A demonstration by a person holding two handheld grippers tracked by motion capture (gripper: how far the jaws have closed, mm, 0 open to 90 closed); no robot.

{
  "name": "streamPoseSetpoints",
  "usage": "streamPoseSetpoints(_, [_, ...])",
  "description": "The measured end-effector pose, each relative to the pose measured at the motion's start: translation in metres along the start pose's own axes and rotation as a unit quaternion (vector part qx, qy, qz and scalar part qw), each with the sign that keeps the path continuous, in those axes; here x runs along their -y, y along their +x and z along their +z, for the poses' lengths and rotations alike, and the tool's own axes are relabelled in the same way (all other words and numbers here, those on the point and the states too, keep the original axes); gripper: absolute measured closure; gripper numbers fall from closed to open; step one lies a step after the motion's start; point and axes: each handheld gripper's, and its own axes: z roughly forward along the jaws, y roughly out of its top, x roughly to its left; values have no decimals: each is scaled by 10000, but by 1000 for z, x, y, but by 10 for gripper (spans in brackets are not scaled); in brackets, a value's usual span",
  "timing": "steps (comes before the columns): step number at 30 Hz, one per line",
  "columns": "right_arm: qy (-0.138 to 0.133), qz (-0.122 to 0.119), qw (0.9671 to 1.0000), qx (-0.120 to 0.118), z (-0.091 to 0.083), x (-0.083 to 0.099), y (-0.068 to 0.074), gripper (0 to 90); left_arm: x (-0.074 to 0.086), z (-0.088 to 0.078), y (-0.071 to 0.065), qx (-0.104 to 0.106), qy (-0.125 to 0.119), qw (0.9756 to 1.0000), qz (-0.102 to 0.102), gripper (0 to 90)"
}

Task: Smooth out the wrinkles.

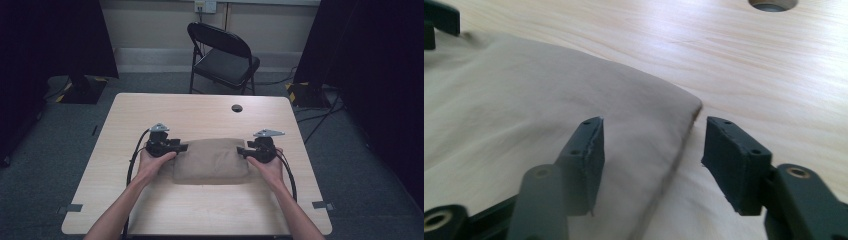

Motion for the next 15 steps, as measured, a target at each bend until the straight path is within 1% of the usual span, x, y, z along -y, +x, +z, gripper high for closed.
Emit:
streamPoseSetpoints(1, [-81, 1, 10000, 27, -6, 2, -1, 391, 1, -5, -1, -60, 43, 10000, 8, 467])
streamPoseSetpoints(2, [-92, 1, 9999, 53, -12, 3, -2, 375, 0, -11, -3, -139, 91, 9999, 42, 448])
streamPoseSetpoints(4, [-97, -24, 9999, 76, -24, 6, -4, 356, 0, -23, -8, -262, 49, 9996, 81, 416])
streamPoseSetpoints(5, [-104, -38, 9999, 100, -29, 8, -5, 342, -1, -29, -10, -296, 18, 9995, 123, 394])
streamPoseSetpoints(6, [-133, 4, 9998, 142, -39, 11, -9, 311, 0, -33, -11, -288, 11, 9995, 163, 369])
streamPoseSetpoints(8, [-161, 39, 9996, 215, -49, 16, -11, 281, 4, -41, -12, -290, 66, 9994, 173, 335])
streamPoseSetpoints(9, [-160, 41, 9996, 233, -53, 19, -12, 265, 10, -47, -11, -338, 148, 9991, 194, 335])
streamPoseSetpoints(10, [-144, 41, 9996, 246, -57, 22, -13, 253, 10, -47, -11, -338, 148, 9991, 194, 327])
streamPoseSetpoints(11, [-121, 39, 9995, 280, -61, 25, -14, 241, 16, -52, -9, -433, 210, 9987, 171, 320])
streamPoseSetpoints(12, [-88, 62, 9995, 287, -64, 29, -15, 225, 16, -52, -9, -433, 210, 9987, 171, 313])
streamPoseSetpoints(13, [-10, 66, 9994, 347, -66, 32, -15, 203, 18, -54, -8, -489, 246, 9983, 201, 304])
streamPoseSetpoints(14, [17, 61, 9993, 377, -70, 36, -16, 198, 22, -58, -4, -521, 329, 9980, 135, 298])
streamPoseSetpoints(15, [17, 61, 9993, 377, -70, 36, -16, 198, 22, -58, -4, -521, 329, 9980, 135, 286])
